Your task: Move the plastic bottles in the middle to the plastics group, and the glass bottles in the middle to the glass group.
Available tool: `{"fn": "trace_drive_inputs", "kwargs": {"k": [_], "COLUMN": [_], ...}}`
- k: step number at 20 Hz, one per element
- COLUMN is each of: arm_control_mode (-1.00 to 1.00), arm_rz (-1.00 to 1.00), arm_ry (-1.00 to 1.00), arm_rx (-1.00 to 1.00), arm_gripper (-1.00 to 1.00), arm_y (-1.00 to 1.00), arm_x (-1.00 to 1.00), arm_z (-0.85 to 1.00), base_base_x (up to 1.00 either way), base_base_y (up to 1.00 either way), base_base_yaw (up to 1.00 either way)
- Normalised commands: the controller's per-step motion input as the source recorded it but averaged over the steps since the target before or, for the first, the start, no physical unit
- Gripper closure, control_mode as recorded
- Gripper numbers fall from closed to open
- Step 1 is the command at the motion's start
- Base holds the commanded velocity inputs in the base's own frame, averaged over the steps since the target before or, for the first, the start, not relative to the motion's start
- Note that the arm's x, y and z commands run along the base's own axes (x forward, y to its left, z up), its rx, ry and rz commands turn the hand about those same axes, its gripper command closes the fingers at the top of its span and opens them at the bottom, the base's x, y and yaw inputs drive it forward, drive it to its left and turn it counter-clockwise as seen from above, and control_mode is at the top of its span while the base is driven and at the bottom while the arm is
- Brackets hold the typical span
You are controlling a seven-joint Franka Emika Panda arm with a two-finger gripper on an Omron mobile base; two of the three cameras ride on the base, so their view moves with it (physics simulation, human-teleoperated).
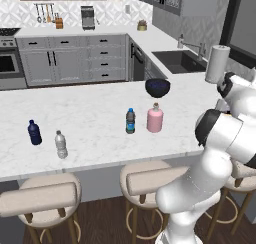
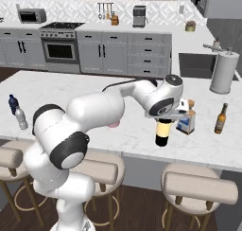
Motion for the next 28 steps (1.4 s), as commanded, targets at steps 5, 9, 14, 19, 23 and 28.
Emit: {"fn": "trace_drive_inputs", "kwargs": {"k": [5,9,14,19,23,28], "arm_control_mode": [-1.00,-1.00,-1.00,-1.00,-1.00,-1.00], "arm_rz": [0.00,0.00,0.00,0.00,0.00,0.00], "arm_ry": [0.00,-0.03,-0.09,0.00,0.00,0.00], "arm_rx": [0.00,0.00,0.00,0.00,0.00,0.00], "arm_gripper": [1.00,1.00,1.00,1.00,1.00,1.00], "arm_y": [-0.10,0.01,0.00,0.00,0.00,-0.04], "arm_x": [0.06,0.26,0.48,0.55,0.40,0.54], "arm_z": [-0.34,-0.09,-0.09,-0.23,-0.08,0.00], "base_base_x": [0.00,0.00,0.00,0.00,0.00,0.00], "base_base_y": [0.00,0.00,0.00,0.00,0.00,0.00], "base_base_yaw": [0.00,0.00,0.00,0.00,0.00,0.00]}}
